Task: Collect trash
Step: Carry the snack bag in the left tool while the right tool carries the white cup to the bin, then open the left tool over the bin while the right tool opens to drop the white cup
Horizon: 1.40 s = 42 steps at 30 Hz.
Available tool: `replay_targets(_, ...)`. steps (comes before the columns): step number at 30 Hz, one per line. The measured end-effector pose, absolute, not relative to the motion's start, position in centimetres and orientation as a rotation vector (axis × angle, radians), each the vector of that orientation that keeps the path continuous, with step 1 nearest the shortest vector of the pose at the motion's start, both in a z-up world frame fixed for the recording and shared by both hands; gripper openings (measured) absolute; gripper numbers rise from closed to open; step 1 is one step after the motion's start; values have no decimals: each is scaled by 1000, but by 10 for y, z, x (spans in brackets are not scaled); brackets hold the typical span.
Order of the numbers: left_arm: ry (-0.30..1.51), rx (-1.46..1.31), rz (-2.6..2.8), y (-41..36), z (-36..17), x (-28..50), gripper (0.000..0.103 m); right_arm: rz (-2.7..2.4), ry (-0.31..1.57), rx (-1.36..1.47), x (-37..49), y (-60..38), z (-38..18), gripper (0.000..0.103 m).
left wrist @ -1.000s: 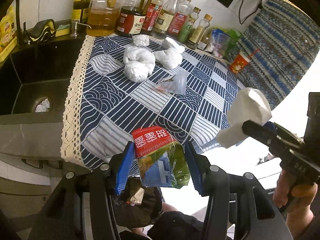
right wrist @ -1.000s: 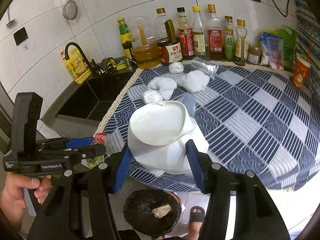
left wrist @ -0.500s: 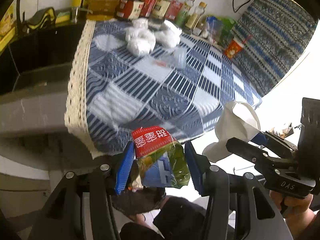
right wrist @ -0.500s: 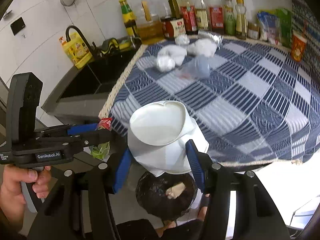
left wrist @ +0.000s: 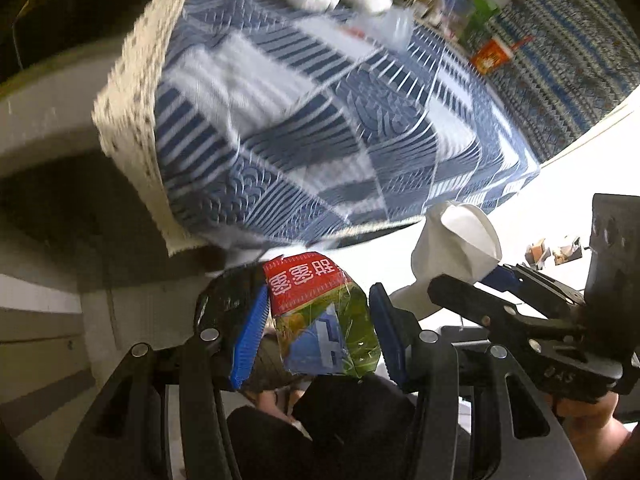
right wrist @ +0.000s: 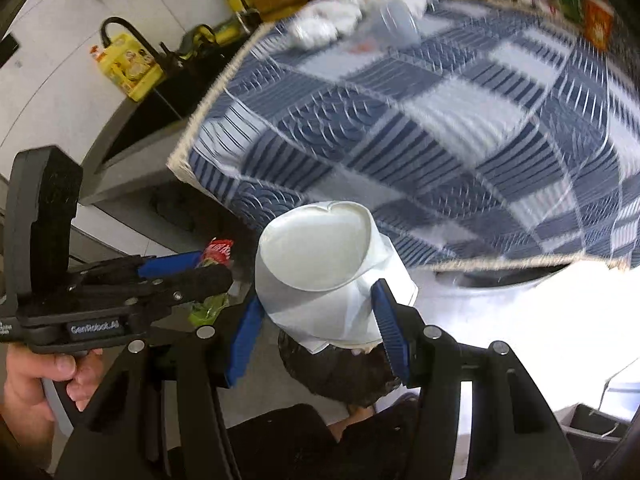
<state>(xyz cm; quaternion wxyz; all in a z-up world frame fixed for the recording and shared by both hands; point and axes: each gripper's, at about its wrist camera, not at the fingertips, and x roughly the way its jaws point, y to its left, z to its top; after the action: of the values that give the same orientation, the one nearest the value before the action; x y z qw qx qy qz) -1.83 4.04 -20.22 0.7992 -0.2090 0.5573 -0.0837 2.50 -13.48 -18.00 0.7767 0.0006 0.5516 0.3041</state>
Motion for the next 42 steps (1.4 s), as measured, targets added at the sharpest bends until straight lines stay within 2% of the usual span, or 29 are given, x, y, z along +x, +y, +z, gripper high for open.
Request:
replay_targets(18, 1459, -513, -100, 44, -315, -23, 50, 593, 1466, 36, 40, -137, -297, 55)
replay_targets(30, 1550, -517, -84, 36, -358, -24, 50, 582, 1530, 64, 36, -143, -332, 55)
replay_targets(39, 1577, -516, -80, 32, -368, -21, 50, 587, 1544, 71, 39, -141, -343, 55)
replay_targets(42, 1589, -527, -76, 34, -371, -20, 54, 588, 1546, 87, 40, -140, -344, 56)
